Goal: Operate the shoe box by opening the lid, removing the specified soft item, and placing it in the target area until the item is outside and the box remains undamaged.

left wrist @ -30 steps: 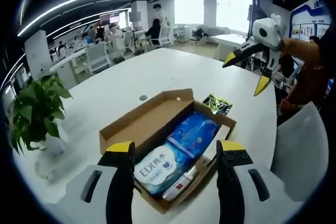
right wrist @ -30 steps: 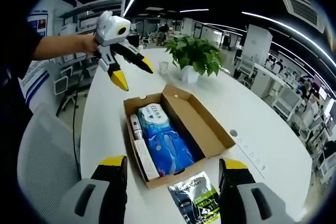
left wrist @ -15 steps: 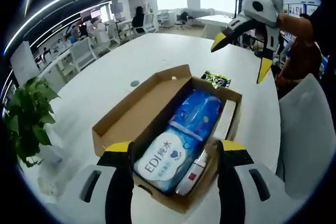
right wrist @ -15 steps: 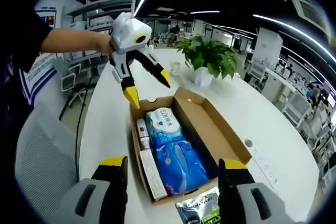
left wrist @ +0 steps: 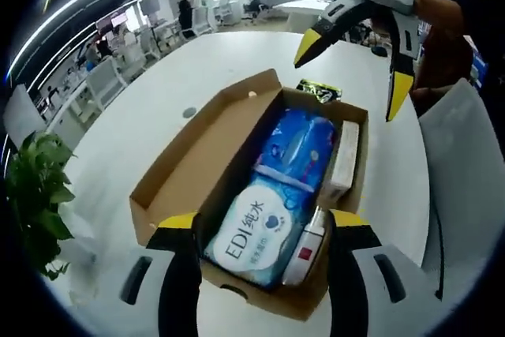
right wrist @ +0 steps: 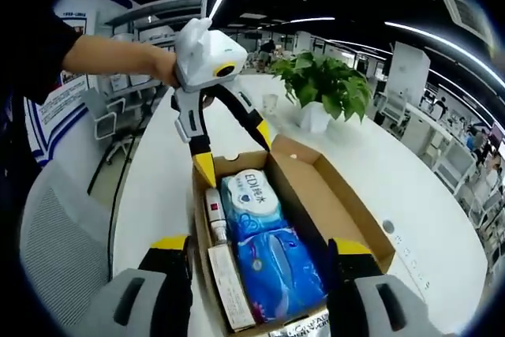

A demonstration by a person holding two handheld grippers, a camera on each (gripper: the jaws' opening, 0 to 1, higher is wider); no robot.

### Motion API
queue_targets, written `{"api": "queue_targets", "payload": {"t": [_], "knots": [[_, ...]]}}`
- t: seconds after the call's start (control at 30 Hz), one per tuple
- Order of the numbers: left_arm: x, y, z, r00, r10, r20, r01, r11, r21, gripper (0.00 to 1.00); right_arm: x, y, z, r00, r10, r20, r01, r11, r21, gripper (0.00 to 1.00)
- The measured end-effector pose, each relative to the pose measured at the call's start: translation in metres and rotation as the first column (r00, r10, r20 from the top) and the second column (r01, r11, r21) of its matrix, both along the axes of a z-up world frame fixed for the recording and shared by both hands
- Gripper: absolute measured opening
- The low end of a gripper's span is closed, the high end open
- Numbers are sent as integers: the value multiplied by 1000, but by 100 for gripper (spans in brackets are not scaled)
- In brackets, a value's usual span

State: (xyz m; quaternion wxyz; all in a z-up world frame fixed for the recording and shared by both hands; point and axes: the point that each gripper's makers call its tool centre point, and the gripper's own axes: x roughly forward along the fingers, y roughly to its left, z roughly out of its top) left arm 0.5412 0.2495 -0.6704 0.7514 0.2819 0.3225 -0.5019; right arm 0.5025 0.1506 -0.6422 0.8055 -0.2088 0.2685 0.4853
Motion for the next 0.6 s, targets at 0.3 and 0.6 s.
{"api": "queue_targets", "payload": {"t": [0.3, 0.6], "knots": [[2, 9, -25, 997, -81, -14, 82, 993, 87, 64, 9, 21, -25, 998, 61, 3, -61, 998, -20, 66], [3, 20, -51, 987, -157, -41, 162, 971, 178, 62, 21, 40, -49, 996, 83, -16, -83, 996, -19, 64]]}}
